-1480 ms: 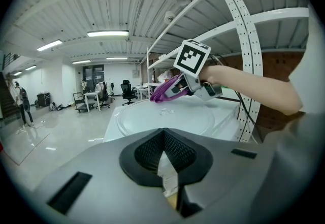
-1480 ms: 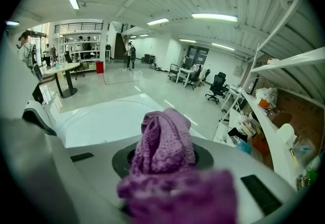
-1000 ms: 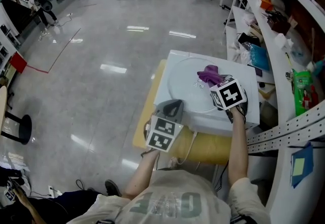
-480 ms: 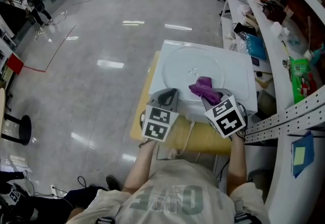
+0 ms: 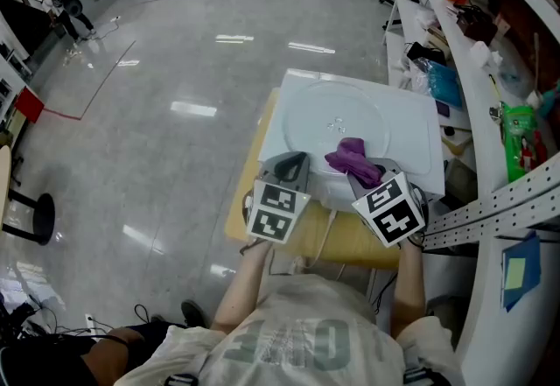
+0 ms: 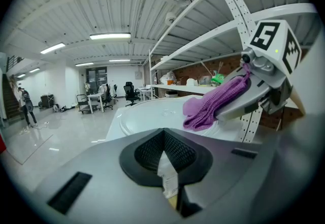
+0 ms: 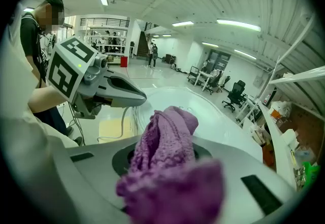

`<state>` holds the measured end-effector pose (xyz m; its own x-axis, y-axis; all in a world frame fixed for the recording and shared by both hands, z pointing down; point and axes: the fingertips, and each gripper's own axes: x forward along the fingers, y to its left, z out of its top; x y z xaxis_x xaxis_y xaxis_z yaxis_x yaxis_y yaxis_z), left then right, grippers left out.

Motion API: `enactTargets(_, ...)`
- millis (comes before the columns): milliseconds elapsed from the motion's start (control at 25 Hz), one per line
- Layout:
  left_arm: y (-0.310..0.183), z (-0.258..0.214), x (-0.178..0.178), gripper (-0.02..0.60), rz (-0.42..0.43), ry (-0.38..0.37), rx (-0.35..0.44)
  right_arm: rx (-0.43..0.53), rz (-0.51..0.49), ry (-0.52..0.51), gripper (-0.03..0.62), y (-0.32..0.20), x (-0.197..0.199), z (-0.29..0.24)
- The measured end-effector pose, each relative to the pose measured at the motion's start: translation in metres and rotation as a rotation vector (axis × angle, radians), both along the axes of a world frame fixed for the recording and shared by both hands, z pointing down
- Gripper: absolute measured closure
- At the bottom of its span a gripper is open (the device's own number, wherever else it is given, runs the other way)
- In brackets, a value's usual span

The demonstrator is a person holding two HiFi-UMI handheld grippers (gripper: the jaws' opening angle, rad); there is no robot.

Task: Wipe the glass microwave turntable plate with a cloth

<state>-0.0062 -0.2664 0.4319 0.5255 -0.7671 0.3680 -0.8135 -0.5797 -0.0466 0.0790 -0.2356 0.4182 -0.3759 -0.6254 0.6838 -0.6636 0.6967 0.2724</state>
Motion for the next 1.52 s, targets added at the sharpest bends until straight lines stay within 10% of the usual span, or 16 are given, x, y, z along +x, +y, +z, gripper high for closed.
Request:
enactTargets(360, 0.002, 0.000, 0.001, 0.581, 0.008, -0.010, -0.009, 0.140, 0.172, 0.015, 0.537, -0.091, 0.053, -0.045)
enactTargets(680, 0.001, 0.006, 0.004, 0.581, 0.016, -0.001, -0.011, 0.053, 0.265, 0.068, 0.537, -0.165, 0.077, -0.007)
enactTargets(1520, 0.001, -0.001, 0.007, 0.581, 0.015, -0.011, 0.009, 0.025, 0.111, 0.001, 0.537, -0.044, 0.042, 0.000)
